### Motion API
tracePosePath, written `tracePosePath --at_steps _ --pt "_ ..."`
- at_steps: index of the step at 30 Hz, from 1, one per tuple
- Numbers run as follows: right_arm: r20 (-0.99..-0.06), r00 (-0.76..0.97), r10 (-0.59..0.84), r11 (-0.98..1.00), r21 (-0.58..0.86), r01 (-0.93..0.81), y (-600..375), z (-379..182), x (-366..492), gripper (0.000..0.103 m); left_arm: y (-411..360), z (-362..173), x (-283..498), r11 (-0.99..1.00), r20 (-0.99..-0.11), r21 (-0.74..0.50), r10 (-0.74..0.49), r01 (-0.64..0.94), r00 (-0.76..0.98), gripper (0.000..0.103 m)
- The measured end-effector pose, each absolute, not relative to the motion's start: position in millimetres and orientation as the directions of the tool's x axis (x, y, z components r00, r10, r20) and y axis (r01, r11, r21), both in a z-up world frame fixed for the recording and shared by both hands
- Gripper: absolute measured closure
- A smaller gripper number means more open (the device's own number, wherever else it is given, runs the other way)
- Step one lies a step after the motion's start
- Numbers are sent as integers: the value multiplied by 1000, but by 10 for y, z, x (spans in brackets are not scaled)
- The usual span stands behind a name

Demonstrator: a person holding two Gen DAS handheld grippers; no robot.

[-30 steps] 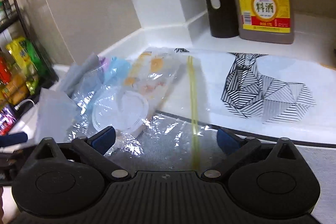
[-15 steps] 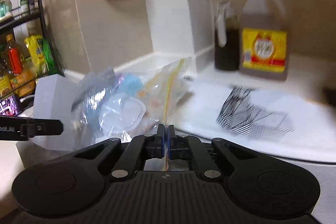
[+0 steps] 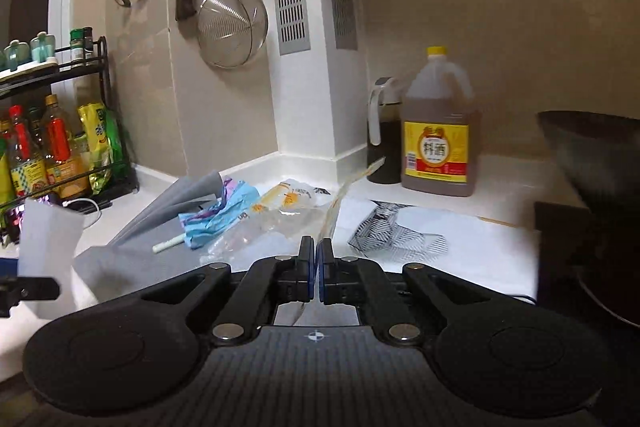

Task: Collect trash
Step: 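Carry the plastic tray and zip bag down toward the trash bin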

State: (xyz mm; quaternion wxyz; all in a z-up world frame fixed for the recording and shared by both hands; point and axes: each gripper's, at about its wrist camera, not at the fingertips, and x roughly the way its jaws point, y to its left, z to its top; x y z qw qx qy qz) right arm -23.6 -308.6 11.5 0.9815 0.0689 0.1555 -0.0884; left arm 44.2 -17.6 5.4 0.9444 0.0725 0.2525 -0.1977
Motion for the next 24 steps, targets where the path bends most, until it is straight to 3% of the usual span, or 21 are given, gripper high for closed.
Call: tracePosePath --at_steps 5,12,24 --pt "-306 936 -171 958 168 230 -3140 181 -674 101 137 -78 16 924 -534 29 -309 382 787 38" --pt "-282 949 -144 977 109 181 -2947 350 -942 101 370 -220 -425 943 -597 93 -205 321 776 38" --pt "-324 944 67 998 20 -64 -2143 413 -1221 101 661 -372 -804 963 -645 43 -176 266 743 38"
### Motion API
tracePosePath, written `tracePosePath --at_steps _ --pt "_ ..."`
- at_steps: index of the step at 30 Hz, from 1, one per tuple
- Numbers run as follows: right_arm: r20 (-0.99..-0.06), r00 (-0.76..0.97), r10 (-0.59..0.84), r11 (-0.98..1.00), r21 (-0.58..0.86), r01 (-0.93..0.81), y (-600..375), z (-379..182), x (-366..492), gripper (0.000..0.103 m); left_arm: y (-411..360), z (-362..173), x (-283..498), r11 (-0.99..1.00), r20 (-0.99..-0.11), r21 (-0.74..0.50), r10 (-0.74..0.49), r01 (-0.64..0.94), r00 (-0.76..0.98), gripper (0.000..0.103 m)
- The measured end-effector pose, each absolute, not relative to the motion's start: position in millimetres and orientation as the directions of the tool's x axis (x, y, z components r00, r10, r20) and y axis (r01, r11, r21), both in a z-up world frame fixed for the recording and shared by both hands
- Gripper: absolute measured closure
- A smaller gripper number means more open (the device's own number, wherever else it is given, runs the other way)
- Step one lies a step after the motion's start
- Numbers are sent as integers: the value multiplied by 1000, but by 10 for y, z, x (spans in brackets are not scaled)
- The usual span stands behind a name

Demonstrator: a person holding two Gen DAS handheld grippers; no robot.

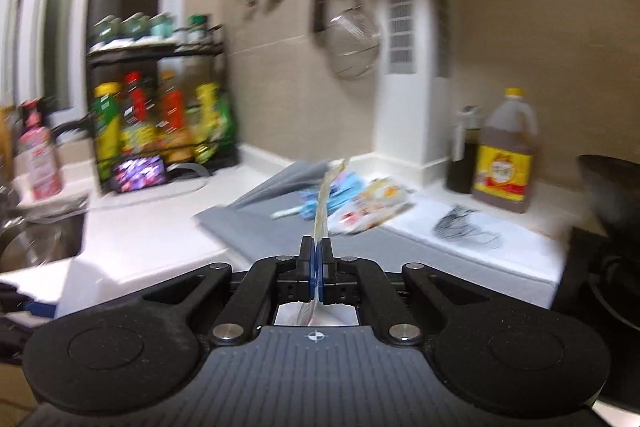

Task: Collect trash
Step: 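Carry the plastic tray and zip bag down toward the trash bin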

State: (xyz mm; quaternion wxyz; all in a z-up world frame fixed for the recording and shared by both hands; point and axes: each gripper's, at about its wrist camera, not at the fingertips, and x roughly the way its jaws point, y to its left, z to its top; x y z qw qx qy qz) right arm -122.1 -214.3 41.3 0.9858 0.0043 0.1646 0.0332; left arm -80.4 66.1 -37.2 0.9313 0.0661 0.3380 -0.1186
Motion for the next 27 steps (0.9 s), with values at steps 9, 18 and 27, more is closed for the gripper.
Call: tracePosePath --at_steps 9,18,27 --pt "-451 873 183 979 -1 -206 -1609 78 -1257 101 743 -569 -905 966 -680 18 -177 257 712 38" --pt "-576 788 218 964 2 -265 -1374 -374 -1172 101 728 -809 -885 968 -720 -1 -176 252 672 38" --pt "-658 724 209 964 15 -265 -1315 -735 -1050 101 665 -1081 -765 967 -777 -11 -169 255 607 38"
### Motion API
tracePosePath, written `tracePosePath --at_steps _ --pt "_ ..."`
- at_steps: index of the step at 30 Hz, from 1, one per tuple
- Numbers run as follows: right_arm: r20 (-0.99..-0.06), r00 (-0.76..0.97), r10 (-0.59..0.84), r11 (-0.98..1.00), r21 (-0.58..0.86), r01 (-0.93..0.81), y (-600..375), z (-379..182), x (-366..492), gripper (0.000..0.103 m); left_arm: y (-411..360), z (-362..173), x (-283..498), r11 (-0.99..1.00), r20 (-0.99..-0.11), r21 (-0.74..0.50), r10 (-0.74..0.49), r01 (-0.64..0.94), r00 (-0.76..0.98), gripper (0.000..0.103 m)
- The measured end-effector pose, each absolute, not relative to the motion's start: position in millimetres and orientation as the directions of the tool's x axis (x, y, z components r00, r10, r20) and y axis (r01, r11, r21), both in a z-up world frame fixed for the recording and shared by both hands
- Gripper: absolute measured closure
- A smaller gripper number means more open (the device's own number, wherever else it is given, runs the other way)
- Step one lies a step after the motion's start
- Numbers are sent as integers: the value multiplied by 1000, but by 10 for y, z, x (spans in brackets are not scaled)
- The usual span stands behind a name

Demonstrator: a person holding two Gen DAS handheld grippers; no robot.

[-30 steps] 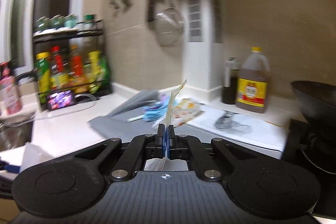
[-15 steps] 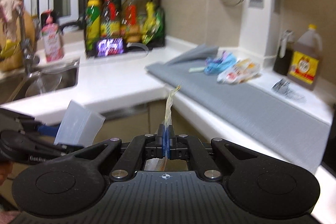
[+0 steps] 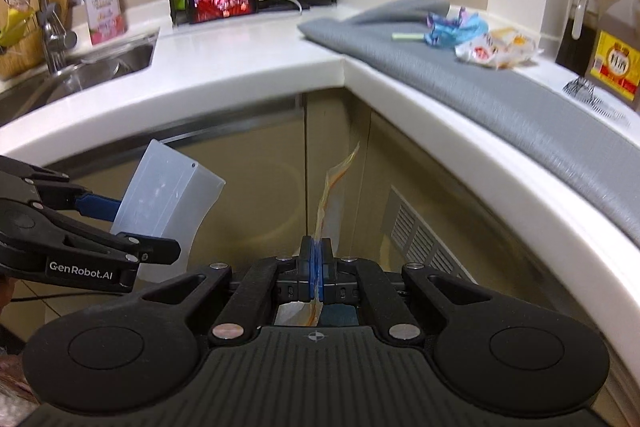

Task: Collect trash
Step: 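Carry the plastic tray and zip bag down toward the trash bin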

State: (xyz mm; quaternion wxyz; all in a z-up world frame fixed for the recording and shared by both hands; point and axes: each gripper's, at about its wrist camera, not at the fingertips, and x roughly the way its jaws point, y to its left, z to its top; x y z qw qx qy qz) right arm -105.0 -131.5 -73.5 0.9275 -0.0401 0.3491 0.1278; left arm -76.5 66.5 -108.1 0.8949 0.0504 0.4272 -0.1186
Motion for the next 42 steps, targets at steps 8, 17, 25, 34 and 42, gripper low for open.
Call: tracePosePath --at_steps 8,17,25,34,42 --pt "-700 681 218 959 26 -281 -1274 -910 -979 101 606 -1158 -719 962 -791 5 -164 274 589 38" --pt "-720 658 221 958 35 -283 -1255 -1005 -913 101 544 -1265 -603 960 -816 10 -153 278 558 38" --pt "-738 637 224 959 48 -281 -1259 -1085 -867 101 510 -1380 -512 961 -834 8 -147 278 533 38" --pt "-747 626 223 960 56 -275 -1263 -1135 -826 101 495 -1462 -431 961 -849 4 -143 276 509 38" --pt "-758 613 225 960 65 -272 -1262 -1185 -763 101 452 -1569 -368 961 -862 5 -135 276 488 38"
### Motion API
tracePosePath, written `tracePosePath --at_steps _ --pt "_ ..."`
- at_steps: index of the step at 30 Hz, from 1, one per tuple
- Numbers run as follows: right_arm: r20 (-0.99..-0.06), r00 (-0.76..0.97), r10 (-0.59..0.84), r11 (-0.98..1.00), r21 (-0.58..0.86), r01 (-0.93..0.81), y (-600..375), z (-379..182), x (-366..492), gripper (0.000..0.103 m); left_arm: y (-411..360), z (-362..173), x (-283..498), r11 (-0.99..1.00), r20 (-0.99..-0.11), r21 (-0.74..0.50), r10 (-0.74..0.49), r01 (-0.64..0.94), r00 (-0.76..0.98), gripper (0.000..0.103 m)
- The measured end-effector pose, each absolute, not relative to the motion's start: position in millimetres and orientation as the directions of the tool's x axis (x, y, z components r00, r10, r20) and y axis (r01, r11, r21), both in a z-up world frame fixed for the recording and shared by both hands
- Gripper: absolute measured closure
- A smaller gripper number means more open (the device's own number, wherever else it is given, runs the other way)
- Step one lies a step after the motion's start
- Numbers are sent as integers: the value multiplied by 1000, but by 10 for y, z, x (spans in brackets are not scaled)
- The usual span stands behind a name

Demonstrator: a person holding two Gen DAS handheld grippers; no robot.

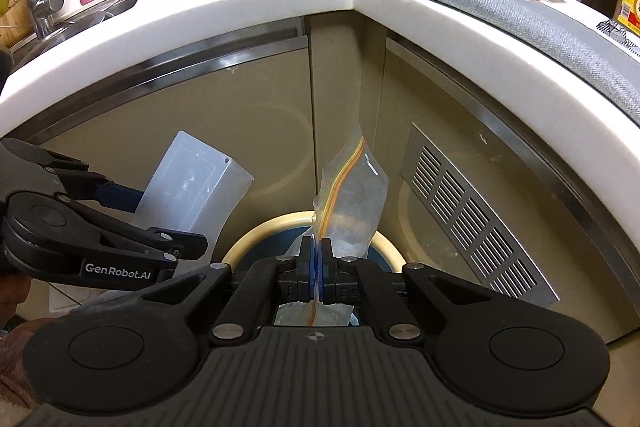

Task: Collect trash
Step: 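Carry the plastic tray and zip bag down toward the trash bin, then open the right tool to drop the zip bag into the bin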

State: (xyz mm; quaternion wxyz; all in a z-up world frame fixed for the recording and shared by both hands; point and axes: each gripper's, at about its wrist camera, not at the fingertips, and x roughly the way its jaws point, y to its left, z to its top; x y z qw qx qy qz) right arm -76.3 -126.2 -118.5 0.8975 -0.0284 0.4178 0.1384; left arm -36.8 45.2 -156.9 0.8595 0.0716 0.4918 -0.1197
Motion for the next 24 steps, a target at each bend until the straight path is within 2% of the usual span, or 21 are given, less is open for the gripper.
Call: tracePosePath --at_steps 14,24 --pt "-766 601 227 962 82 -259 -1270 -1250 -696 101 389 -1731 -284 960 -881 8 -125 280 456 38" --pt "-789 562 247 965 146 -220 -1337 -1450 -519 101 301 -2118 -81 960 -928 -15 -117 279 354 38"
